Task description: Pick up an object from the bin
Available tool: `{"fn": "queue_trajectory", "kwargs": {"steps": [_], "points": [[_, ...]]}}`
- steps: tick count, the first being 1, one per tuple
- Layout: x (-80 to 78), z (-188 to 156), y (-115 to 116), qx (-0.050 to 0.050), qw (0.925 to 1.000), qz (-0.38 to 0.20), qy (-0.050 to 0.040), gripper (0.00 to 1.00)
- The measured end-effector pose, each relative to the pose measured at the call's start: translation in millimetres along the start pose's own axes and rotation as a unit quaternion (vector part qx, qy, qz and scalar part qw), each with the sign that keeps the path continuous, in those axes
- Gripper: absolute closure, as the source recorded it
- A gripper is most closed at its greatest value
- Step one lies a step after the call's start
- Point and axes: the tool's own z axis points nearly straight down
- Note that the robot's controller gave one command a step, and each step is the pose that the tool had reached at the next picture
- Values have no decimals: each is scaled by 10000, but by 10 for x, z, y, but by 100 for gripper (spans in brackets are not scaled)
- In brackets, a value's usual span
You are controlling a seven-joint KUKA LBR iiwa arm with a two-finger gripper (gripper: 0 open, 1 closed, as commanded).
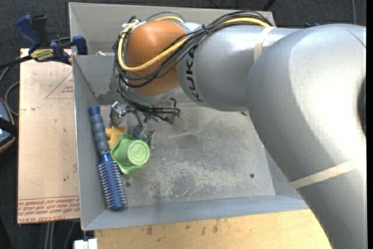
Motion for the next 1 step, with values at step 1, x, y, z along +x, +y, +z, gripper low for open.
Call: {"fn": "queue_trajectory", "kwargs": {"steps": [1], "points": [[-8, -39, -26, 14, 10000, 19, -12, 100]]}}
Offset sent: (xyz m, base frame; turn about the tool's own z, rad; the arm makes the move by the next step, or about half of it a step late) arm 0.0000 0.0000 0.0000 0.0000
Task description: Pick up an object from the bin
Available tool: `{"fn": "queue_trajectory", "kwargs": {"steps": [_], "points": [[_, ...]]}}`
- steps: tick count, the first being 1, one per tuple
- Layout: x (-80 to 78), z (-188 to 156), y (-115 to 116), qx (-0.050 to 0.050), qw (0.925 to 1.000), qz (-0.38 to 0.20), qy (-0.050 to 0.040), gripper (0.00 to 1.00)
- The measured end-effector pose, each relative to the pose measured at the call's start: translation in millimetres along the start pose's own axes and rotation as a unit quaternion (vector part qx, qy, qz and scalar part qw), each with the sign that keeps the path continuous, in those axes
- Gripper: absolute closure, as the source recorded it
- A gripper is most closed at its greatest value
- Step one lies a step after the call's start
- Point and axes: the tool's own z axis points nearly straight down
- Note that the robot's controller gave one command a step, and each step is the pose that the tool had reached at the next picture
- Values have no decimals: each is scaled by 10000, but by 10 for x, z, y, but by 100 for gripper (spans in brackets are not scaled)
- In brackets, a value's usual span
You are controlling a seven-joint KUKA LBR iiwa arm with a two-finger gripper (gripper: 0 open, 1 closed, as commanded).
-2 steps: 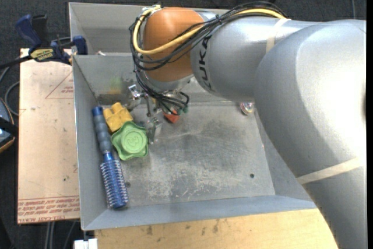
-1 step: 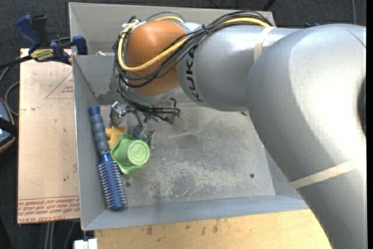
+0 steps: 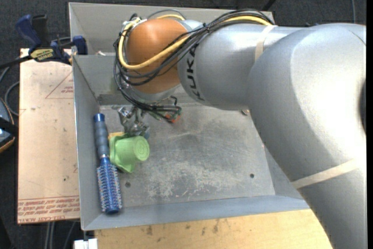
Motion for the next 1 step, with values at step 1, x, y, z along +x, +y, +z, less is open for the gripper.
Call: {"fn": "queue_trajectory", "kwargs": {"steps": [1], "points": [[0, 0, -1, 0, 10000, 1, -1, 0]]}}
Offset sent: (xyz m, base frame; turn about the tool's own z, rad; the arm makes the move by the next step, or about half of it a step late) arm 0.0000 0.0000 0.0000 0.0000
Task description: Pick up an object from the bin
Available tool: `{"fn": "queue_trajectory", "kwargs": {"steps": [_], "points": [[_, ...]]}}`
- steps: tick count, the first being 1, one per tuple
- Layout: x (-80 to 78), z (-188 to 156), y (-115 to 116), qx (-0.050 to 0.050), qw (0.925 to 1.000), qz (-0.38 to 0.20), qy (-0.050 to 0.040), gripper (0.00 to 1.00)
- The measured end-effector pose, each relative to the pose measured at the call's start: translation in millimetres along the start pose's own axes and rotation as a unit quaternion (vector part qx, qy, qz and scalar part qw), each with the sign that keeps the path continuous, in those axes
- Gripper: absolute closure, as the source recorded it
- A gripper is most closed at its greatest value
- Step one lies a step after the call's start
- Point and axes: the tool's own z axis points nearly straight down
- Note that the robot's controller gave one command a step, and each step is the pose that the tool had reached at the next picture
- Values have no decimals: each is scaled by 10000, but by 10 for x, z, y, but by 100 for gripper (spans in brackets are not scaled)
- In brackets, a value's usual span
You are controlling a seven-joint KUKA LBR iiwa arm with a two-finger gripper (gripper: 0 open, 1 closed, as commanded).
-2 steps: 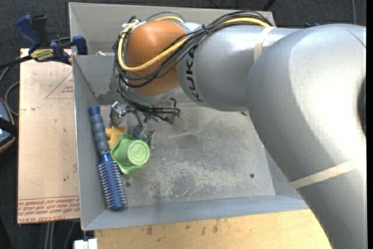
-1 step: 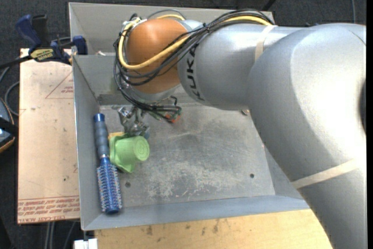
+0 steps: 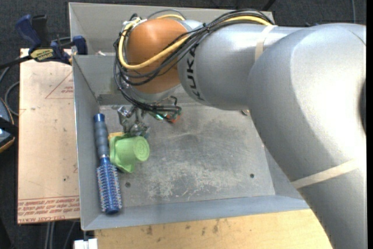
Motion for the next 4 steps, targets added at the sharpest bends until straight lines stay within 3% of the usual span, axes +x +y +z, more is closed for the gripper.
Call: {"fn": "queue_trajectory", "kwargs": {"steps": [1, 2, 3, 4], "points": [[235, -429, 703, -5, 9944, -1057, 18, 0], [167, -73, 542, 1, 9778, -2096, 17, 0], [159, -57, 567, -19, 9777, -2099, 9, 100], [40, -1119, 595, -6, 9752, -2213, -42, 100]]}}
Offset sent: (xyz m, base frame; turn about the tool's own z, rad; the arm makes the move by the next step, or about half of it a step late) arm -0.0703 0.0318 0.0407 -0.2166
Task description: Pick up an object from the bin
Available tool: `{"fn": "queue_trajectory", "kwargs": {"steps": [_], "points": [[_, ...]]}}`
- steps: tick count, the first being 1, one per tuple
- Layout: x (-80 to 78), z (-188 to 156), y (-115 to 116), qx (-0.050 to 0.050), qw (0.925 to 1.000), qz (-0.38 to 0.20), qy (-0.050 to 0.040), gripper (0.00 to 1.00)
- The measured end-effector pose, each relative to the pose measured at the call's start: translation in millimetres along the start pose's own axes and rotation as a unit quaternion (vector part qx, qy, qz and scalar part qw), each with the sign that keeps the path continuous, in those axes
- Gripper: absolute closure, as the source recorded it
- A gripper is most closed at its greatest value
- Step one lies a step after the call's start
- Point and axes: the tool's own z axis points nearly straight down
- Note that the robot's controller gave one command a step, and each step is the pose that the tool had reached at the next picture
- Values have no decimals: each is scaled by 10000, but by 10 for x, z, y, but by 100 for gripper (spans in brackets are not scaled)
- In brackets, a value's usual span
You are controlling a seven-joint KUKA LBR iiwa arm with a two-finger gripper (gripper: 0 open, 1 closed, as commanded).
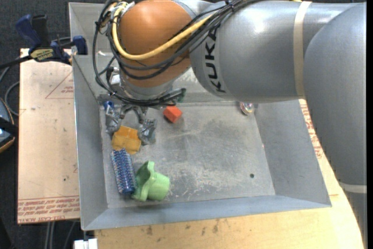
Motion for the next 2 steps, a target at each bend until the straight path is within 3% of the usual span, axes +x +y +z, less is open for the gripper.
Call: {"fn": "queue_trajectory", "kwargs": {"steps": [1, 2], "points": [[42, -890, -79, -16, 9860, -1669, 9, 100], [95, -476, -55, -65, 9830, -1837, 26, 100]]}}
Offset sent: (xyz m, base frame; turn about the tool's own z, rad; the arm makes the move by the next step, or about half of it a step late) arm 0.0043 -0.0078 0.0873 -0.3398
